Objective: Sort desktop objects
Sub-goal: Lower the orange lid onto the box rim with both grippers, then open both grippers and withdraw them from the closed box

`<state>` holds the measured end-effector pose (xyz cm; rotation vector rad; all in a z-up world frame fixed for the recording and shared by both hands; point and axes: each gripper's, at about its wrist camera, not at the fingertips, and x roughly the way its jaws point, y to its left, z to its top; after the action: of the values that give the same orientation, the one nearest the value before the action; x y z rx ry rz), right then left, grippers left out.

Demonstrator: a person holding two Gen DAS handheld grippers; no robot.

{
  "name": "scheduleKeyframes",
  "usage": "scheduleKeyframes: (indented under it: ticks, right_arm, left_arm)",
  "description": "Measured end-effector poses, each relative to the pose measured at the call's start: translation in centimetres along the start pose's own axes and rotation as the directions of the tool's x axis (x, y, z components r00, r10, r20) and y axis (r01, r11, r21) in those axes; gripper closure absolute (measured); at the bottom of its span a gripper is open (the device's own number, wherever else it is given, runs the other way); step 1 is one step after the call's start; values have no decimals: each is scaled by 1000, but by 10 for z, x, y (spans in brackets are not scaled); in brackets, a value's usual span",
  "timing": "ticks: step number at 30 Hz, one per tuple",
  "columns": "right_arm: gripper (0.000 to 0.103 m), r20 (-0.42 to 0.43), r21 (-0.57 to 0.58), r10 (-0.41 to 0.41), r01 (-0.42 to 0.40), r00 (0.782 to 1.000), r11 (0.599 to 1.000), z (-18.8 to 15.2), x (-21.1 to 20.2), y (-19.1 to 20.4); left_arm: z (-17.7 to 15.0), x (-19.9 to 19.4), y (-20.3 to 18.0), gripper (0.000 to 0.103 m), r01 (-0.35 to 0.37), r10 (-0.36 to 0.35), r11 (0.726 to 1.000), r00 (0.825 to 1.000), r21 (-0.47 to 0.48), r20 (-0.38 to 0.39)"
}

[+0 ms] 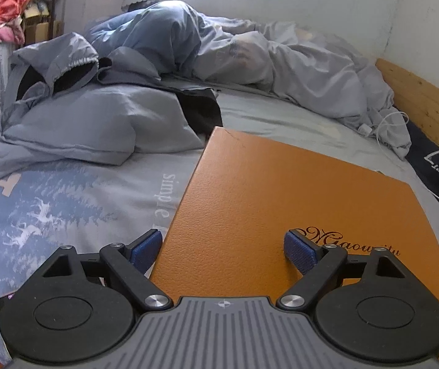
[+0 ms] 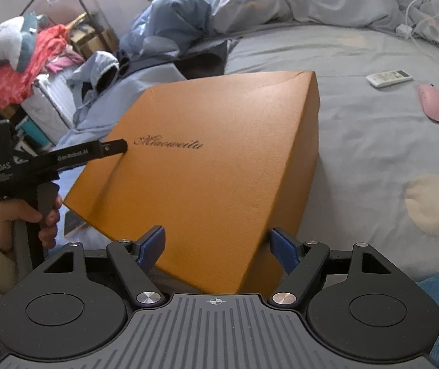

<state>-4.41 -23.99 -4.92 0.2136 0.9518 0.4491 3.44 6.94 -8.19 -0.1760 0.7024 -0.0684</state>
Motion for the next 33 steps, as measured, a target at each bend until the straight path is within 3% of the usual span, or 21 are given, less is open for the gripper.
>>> scheduleKeyframes:
  ticks: [14, 23, 33]
  right_arm:
    - [24, 94, -123, -34, 45, 995, 991, 44, 3, 7]
    - [23, 94, -188, -51, 68, 994, 980, 91, 45, 4]
    - [23, 33, -191, -62, 67, 998, 979, 96, 82, 2]
  left_arm:
    - [7, -28, -21, 11, 2, -5, 1000, 992, 18, 127]
    - [-10, -20, -48, 11, 56, -64, 993, 995, 105, 72]
    - [-22, -4, -50, 11, 72, -74, 987, 997, 141, 4]
